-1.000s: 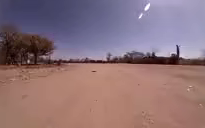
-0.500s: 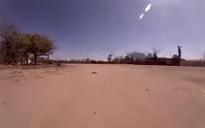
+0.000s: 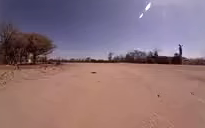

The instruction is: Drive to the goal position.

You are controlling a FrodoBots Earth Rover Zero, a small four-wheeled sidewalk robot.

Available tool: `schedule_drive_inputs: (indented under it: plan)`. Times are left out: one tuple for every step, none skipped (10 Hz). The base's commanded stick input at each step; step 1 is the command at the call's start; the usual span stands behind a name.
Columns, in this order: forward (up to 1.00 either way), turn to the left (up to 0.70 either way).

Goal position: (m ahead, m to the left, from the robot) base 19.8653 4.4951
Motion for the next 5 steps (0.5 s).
schedule_drive_inputs:
  plan:
    - [1.00, 0.00]
    - [1.00, 0.00]
    - [1.00, 0.00]
    - [1.00, -0.18]
    - [1.00, -0.27]
